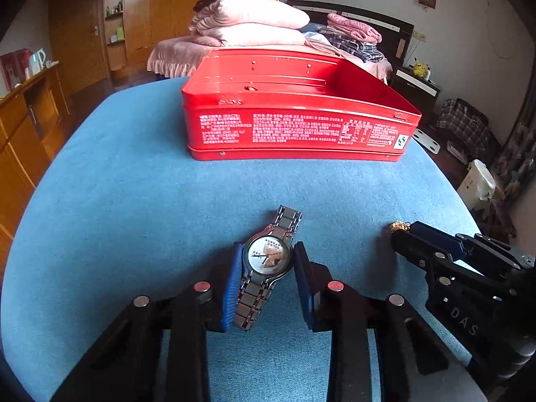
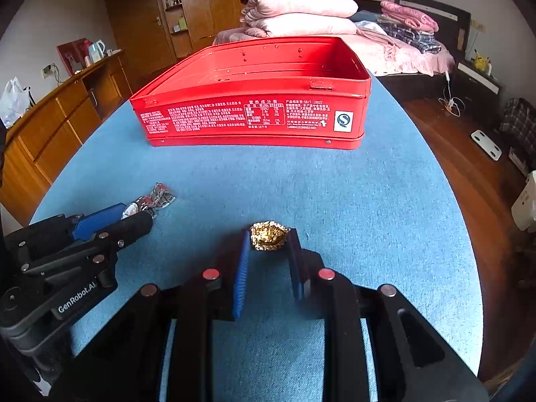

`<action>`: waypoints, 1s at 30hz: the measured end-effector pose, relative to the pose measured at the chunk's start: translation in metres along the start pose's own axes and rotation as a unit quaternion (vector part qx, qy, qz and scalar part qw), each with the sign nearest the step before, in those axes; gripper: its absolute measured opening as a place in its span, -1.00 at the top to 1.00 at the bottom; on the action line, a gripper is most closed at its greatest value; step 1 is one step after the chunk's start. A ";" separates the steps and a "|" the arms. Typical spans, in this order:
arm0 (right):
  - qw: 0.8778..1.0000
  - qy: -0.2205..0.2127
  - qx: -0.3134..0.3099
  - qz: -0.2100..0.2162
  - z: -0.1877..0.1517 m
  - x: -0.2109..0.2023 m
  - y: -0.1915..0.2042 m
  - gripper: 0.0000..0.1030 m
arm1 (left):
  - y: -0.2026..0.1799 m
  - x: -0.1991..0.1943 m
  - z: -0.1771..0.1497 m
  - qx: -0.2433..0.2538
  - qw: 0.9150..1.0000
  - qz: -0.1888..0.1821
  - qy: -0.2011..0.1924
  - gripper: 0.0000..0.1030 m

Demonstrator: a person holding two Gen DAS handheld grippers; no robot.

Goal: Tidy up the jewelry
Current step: 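Close the left tool on the silver watch while the right tool grasps the gold pendant, then carry the watch and gold pendant over the red tin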

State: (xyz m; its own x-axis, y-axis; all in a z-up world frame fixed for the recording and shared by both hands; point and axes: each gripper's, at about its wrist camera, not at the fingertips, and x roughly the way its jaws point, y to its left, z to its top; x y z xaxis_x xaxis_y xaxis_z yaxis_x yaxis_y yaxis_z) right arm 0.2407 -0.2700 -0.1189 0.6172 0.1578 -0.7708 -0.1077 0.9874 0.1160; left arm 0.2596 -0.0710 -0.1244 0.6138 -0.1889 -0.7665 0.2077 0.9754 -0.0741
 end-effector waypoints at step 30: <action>0.997 -0.072 -0.005 0.020 0.053 -0.043 0.002 0.59 | 0.022 -0.043 0.055 -0.048 0.995 -0.001 -0.087 0.41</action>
State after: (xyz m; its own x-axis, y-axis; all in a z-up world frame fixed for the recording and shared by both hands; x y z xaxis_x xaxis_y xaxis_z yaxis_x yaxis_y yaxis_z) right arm 0.2553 -0.2746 -0.0525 0.7173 0.1968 -0.6683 -0.1408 0.9804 0.1376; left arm 0.2798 -0.0474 -0.0582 0.7374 -0.1999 -0.6452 0.1407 0.9797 -0.1427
